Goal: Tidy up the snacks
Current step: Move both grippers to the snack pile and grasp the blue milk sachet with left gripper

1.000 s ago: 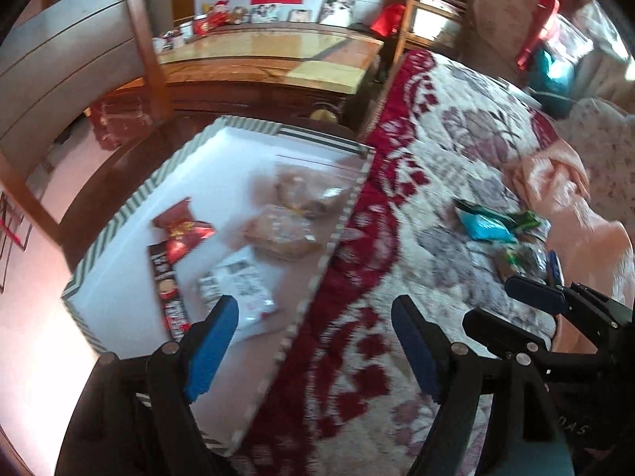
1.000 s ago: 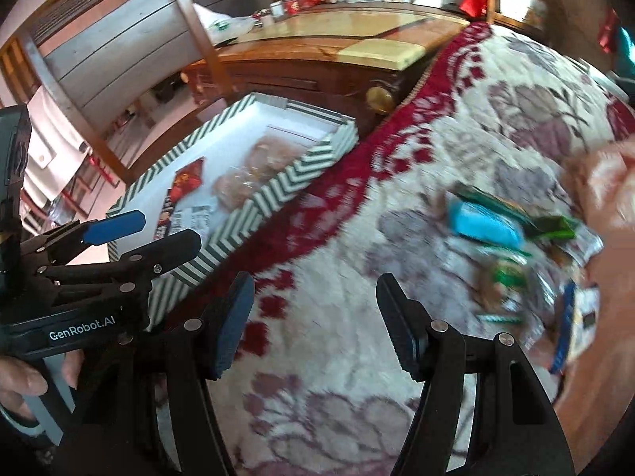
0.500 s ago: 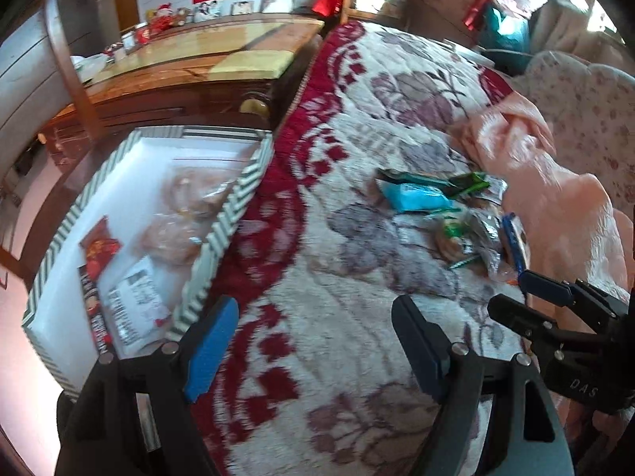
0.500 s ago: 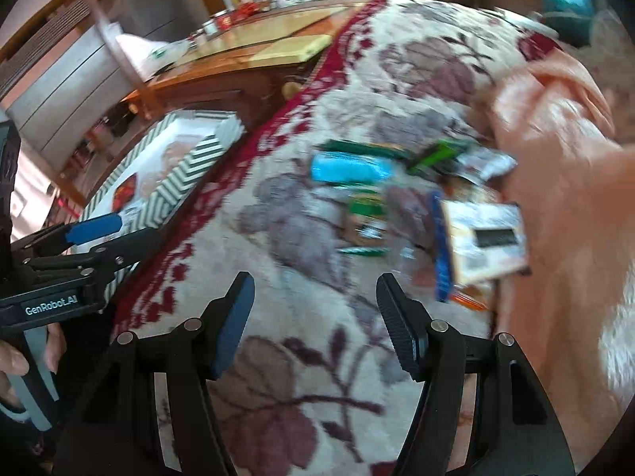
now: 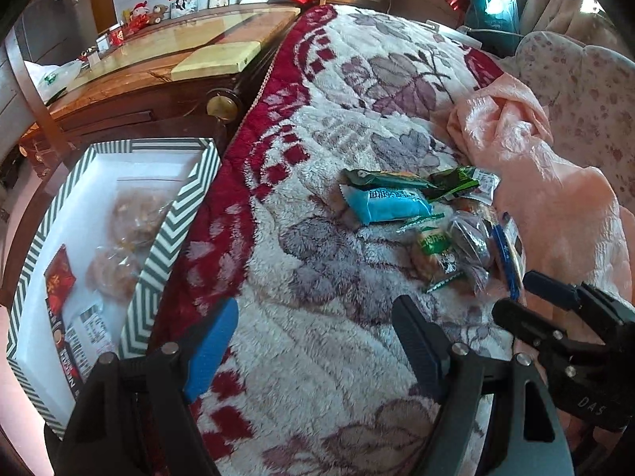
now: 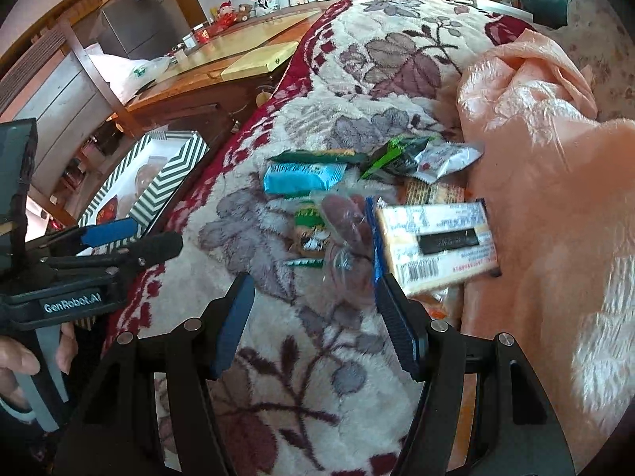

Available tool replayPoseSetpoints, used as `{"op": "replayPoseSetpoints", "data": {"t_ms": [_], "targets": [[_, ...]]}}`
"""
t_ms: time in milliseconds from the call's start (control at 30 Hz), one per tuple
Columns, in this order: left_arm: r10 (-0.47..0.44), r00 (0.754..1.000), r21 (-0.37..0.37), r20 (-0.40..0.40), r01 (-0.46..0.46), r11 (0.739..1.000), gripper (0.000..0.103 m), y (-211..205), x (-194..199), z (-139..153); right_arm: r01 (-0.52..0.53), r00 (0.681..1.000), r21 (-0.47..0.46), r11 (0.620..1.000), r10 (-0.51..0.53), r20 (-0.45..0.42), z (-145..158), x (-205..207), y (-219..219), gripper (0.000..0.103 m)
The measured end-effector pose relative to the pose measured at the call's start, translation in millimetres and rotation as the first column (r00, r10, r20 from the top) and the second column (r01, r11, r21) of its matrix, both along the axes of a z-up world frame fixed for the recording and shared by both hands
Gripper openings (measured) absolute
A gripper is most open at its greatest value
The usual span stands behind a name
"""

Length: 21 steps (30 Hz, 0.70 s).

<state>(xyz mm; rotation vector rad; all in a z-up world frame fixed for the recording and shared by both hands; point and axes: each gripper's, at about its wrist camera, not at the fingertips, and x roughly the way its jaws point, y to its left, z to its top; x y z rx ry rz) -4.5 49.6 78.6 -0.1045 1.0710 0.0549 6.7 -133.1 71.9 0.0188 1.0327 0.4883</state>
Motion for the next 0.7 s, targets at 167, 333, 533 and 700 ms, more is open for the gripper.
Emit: {"op": "replayPoseSetpoints", "data": {"t_ms": [167,333,533,700], "targets": [[0.005,1.000,0.000,-0.014,-0.005,1.000,0.082,2,7,-5,-0.022,1.000,-0.024,0.999,0.022,0.011,3,20,4,0.064],[0.025,0.999,-0.006,-0.024,-0.025,1.000,0.082,6,19,-9,-0.056,0.998,-0.067,0.996,0.057,0.012,4,46,14,0.064],[0.014,1.000,-0.045,-0.028,-0.015,0.999,0.082,3,44,-9,-0.044,0.999,-0.055,0.997,0.045,0.010,5,56,11,0.064],[-0.019,0.998,-0.088,-0.064,0.014,0.996,0.082,-11,73,-19,-0.023,1.000,-0.042,0.999,0.023,0.002,2,57,0,0.064]]}}
